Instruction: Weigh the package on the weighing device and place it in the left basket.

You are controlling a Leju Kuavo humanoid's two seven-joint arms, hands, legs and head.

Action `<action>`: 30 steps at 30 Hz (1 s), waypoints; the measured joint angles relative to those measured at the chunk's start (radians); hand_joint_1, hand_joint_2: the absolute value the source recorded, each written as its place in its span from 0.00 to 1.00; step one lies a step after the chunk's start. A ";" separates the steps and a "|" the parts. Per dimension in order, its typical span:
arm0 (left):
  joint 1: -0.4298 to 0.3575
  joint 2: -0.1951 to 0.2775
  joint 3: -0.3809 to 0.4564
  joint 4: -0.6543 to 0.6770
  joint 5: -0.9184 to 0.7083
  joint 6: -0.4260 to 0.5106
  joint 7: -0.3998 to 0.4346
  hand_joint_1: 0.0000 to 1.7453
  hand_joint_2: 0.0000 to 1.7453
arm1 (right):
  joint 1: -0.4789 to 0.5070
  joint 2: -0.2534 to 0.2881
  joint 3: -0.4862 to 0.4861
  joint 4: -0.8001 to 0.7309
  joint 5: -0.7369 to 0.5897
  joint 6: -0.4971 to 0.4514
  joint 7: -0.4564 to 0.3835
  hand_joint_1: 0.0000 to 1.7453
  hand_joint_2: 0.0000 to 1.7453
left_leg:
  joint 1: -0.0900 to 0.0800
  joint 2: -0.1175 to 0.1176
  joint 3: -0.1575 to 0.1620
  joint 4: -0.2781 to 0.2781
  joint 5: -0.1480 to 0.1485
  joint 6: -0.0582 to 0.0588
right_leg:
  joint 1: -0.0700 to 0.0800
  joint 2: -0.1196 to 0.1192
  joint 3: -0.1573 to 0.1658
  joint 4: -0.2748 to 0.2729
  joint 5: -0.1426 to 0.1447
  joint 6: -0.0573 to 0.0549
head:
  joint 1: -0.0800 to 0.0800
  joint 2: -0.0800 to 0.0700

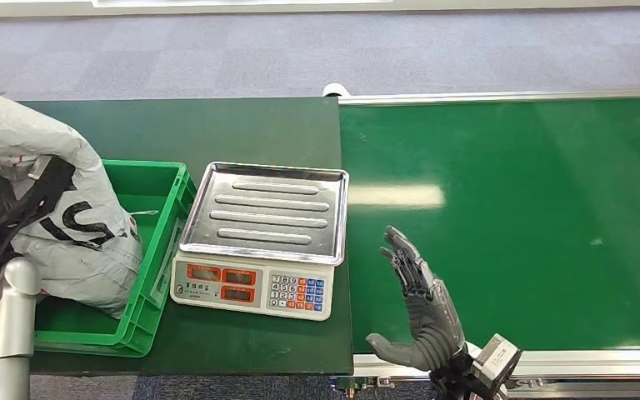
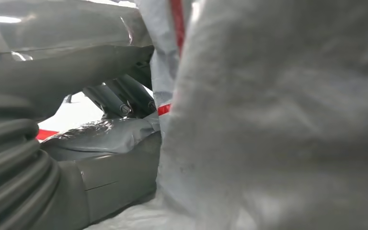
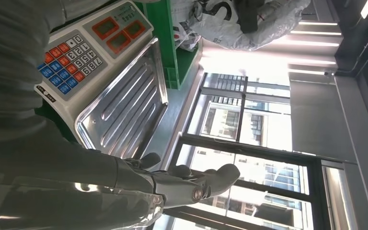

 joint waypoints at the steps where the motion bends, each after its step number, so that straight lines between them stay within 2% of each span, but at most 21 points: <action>1: -0.001 0.002 -0.001 0.004 -0.007 -0.008 0.006 1.00 1.00 | 0.000 0.001 -0.001 0.001 0.000 0.000 0.001 0.00 1.00 | 0.000 0.000 0.000 0.000 0.000 0.000 | 0.000 0.000 0.000 0.000 0.000 0.000 | 0.000 0.000; 23: -0.084 0.068 -0.048 0.212 -0.053 -0.265 0.047 0.98 1.00 | 0.001 0.012 -0.007 0.037 -0.005 0.012 0.011 0.00 1.00 | 0.000 0.000 0.002 0.000 0.000 0.000 | 0.000 0.000 0.002 0.000 0.000 0.000 | 0.000 0.000; 25: -0.088 0.069 -0.050 0.224 -0.056 -0.278 0.051 0.91 1.00 | 0.000 0.014 -0.008 0.040 -0.005 0.012 0.011 0.00 1.00 | 0.000 0.000 0.002 0.000 0.000 0.000 | 0.000 0.000 0.002 0.000 0.000 0.000 | 0.000 0.000; 27: -0.089 0.071 -0.050 0.233 -0.056 -0.285 0.052 0.42 1.00 | 0.000 0.017 -0.009 0.043 -0.005 0.013 0.012 0.00 1.00 | 0.000 0.000 0.002 0.000 0.000 0.000 | 0.000 0.000 0.002 0.000 0.000 0.000 | 0.000 0.000; 29: -0.090 0.071 -0.051 0.239 -0.037 -0.275 0.037 0.00 1.00 | 0.000 0.018 -0.011 0.045 -0.006 0.013 0.014 0.00 1.00 | 0.000 0.000 0.003 0.000 0.000 0.000 | 0.000 0.000 0.003 0.000 0.000 0.000 | 0.000 0.000; 30: -0.090 0.070 -0.050 0.240 -0.014 -0.260 0.019 0.00 1.00 | 0.001 0.018 -0.013 0.045 -0.008 0.013 0.015 0.00 1.00 | 0.000 0.000 0.003 0.000 0.000 0.000 | 0.000 0.000 0.003 0.000 0.000 0.000 | 0.000 0.000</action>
